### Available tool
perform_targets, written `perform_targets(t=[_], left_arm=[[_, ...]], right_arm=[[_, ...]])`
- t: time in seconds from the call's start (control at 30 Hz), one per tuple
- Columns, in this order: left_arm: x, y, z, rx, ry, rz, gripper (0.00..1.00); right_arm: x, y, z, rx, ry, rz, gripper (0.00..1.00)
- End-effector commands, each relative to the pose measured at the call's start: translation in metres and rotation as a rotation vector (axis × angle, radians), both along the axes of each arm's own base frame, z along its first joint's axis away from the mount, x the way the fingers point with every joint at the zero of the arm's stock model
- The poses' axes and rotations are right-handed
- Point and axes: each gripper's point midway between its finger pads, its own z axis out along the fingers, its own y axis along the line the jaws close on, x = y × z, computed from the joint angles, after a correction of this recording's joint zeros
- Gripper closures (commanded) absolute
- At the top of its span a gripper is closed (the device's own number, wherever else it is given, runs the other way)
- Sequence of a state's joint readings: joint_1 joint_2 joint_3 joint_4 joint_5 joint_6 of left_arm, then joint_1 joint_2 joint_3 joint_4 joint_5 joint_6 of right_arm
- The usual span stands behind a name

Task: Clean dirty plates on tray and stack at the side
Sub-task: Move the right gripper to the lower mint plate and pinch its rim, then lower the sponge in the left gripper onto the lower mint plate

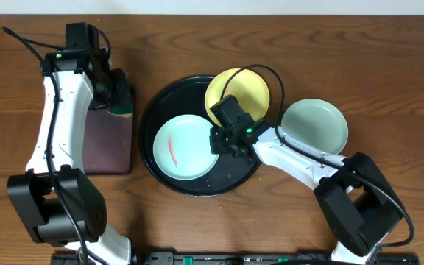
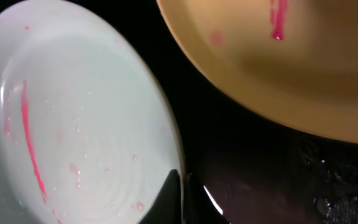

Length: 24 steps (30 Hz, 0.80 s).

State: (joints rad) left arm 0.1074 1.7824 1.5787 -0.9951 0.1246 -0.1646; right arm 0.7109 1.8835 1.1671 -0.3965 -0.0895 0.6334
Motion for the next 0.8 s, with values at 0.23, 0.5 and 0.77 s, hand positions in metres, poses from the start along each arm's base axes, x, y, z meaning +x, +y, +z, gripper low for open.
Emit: perform_targets(t=[0.23, 0.5, 0.77], left_arm=[[0.000, 0.002, 0.000, 0.001, -0.005, 0.020, 0.92], [-0.005, -0.007, -0.007, -0.005, 0.022, -0.002, 0.92], [-0.033, -0.058, -0.037, -0.023, 0.136, -0.071, 0.93]], right_arm=[[0.017, 0.018, -0.013, -0.064, 0.084, 0.093, 0.71], [0.021, 0.025, -0.022, -0.109, 0.140, 0.135, 0.88], [0.021, 0.024, -0.023, -0.110, 0.143, 0.132, 0.99]])
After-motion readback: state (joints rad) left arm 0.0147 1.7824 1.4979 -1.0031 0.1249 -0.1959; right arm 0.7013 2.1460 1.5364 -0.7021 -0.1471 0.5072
